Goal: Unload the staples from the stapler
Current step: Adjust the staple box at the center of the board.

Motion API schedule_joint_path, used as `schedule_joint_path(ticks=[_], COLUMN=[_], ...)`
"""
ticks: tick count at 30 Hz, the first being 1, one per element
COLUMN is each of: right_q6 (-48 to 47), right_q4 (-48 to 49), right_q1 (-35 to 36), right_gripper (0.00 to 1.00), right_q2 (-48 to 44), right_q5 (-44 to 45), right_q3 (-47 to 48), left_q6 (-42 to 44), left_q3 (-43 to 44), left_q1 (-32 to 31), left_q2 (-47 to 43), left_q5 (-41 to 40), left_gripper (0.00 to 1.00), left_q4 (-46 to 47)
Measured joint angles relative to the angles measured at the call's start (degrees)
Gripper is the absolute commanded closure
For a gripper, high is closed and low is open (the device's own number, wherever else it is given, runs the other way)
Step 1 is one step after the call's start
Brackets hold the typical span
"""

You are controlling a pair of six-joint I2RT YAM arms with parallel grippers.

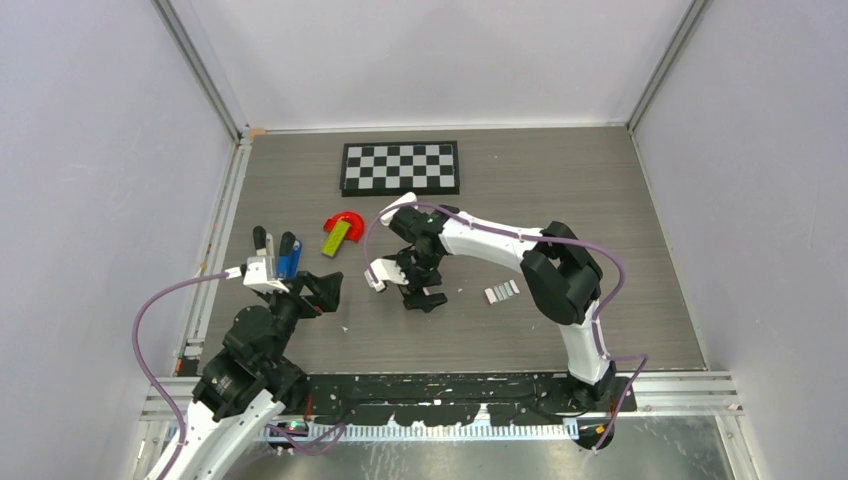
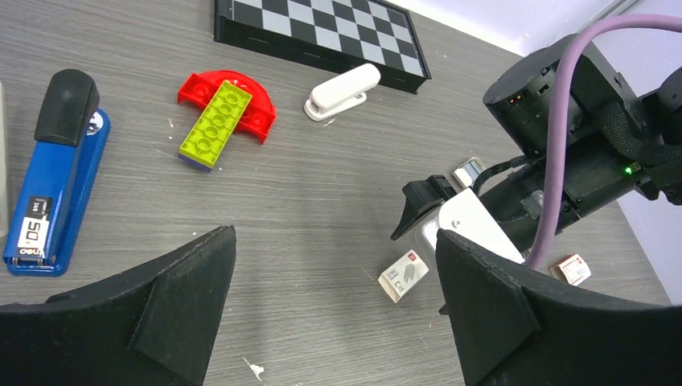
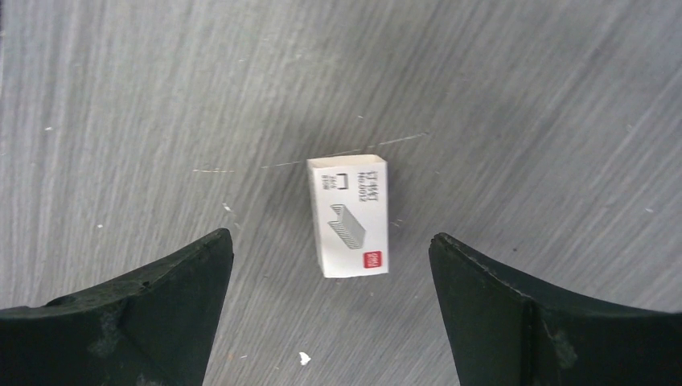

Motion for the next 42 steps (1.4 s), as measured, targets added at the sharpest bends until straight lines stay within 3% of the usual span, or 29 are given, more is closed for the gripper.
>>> schedule_joint_path(ticks=[22,36,42], right_q6=[5.1,7.9,8.9], right_q4=[9.7,14.5,16.7], right_q1=[1.8,2.0,0.7], right_gripper=[0.49,0.61,0.61], right_q2=[-0.5,-4.0,-5.9], right_q5=[5.6,6.6,7.2], right_q3=[-6.1,-11.4,-14.3], left_q6=[-1.0,-1.2,-1.5], left_q3=[-0.8,-1.4,-2.3], left_q1=[0.0,0.0,0.0], left_q2=[-1.1,-0.4,1.8], left_q5=[-0.8,-0.6,0.9], left_gripper=[0.05,0.05,0.05], left_q4=[-0.9,-0.9,-0.2])
